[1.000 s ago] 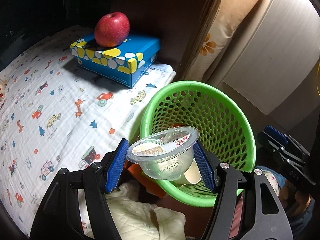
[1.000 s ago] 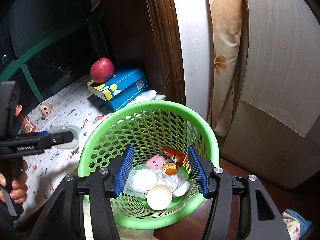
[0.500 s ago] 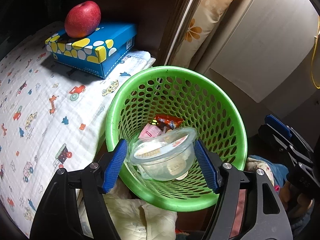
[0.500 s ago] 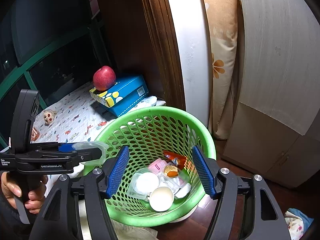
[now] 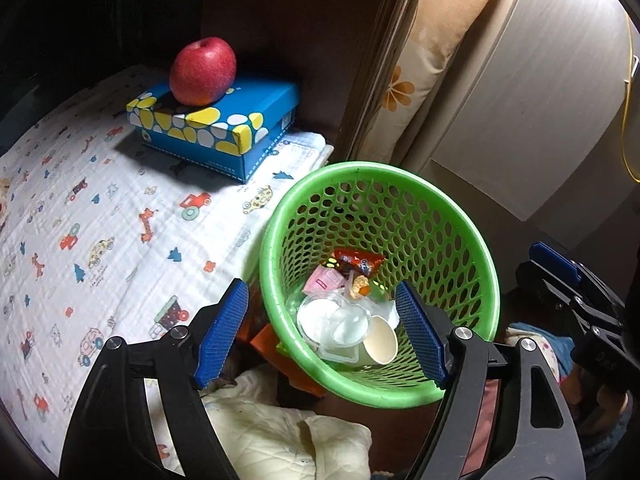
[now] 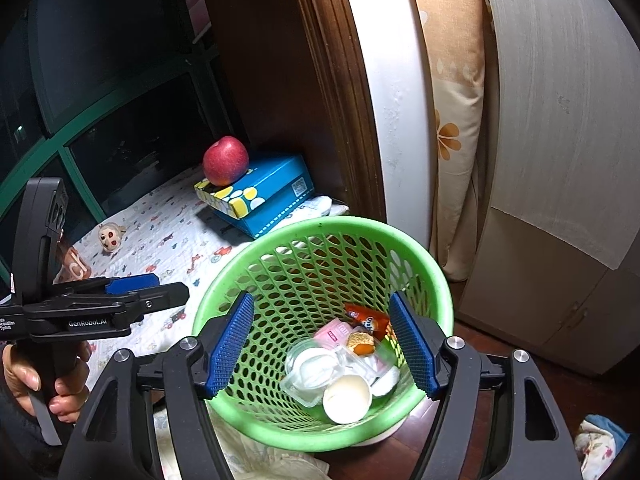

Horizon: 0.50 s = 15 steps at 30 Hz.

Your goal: Collect trash

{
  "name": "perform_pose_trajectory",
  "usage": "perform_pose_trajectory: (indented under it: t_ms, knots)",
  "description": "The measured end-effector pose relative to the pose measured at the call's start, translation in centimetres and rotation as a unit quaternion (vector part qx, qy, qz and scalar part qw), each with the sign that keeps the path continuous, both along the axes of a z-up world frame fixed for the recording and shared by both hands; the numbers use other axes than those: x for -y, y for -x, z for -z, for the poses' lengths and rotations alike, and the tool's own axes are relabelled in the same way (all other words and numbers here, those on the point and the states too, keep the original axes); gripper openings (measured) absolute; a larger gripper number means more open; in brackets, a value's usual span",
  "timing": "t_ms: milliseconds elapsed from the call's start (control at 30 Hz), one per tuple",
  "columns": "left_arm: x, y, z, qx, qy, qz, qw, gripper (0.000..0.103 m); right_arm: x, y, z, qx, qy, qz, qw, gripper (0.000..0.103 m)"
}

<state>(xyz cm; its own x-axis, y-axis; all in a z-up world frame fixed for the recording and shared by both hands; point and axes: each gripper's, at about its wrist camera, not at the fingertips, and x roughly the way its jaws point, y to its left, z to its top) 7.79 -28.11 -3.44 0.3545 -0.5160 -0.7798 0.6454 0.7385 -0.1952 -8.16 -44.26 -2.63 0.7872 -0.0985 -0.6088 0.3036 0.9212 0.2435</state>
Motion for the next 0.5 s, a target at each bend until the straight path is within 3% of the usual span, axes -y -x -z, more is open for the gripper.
perform_pose_trajectory:
  t_ms: [267, 500]
  knots:
    - [-4.3, -0.2, -1.6, 0.045, -0.006, -0.049, 0.9978, 0.079, -2.6, -1.2, -0.5, 0.012, -0.014, -0.025, 1.000, 0.070]
    - [-9.3, -0.5, -2.7, 0.080, -0.012, -0.107, 0.9909, 0.087, -5.5, -2.7, -0.7, 0.015, -0.018, -0.057, 0.998, 0.074]
